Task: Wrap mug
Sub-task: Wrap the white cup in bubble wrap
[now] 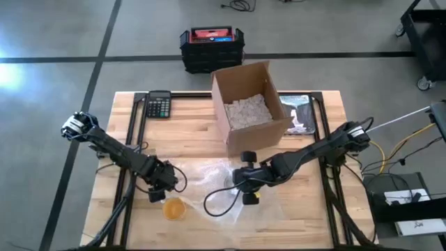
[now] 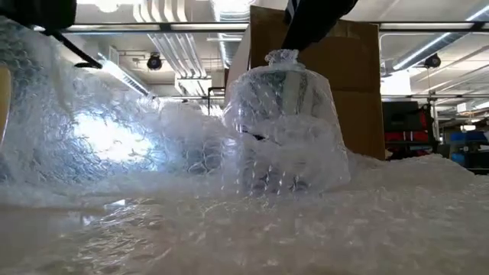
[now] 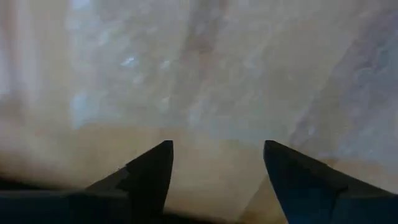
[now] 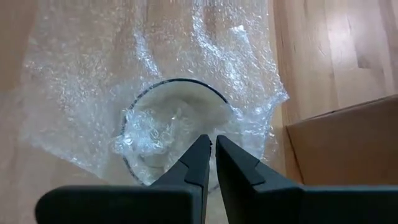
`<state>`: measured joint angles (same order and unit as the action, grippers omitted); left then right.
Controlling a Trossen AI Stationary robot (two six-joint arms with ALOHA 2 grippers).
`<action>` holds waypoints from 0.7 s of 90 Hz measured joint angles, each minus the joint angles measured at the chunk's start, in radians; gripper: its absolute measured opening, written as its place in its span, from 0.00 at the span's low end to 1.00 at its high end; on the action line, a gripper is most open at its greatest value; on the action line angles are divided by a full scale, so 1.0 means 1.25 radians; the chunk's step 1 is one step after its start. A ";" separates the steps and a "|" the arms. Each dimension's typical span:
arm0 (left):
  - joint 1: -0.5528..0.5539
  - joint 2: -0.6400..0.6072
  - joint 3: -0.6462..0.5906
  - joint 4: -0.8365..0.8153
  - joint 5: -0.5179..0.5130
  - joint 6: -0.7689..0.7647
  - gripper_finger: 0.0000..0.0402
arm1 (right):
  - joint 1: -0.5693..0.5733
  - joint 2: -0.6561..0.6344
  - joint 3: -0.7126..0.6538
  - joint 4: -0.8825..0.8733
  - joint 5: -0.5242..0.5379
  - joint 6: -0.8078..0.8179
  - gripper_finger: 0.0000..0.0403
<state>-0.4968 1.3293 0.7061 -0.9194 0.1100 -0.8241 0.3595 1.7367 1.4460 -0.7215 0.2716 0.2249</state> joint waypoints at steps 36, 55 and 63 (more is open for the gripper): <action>0.005 0.055 -0.086 0.164 -0.118 -0.029 0.38 | 0.000 0.000 0.000 0.001 0.015 0.001 0.03; 0.005 0.045 -0.078 0.167 -0.136 -0.019 0.05 | 0.001 0.001 0.000 0.001 0.015 0.002 0.03; 0.007 0.031 -0.050 0.131 -0.139 -0.016 0.02 | 0.002 0.001 0.000 0.000 0.015 0.001 0.03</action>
<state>-0.4881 1.3686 0.6440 -0.7553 -0.0637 -0.8441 0.3614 1.7374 1.4456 -0.7218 0.2901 0.2259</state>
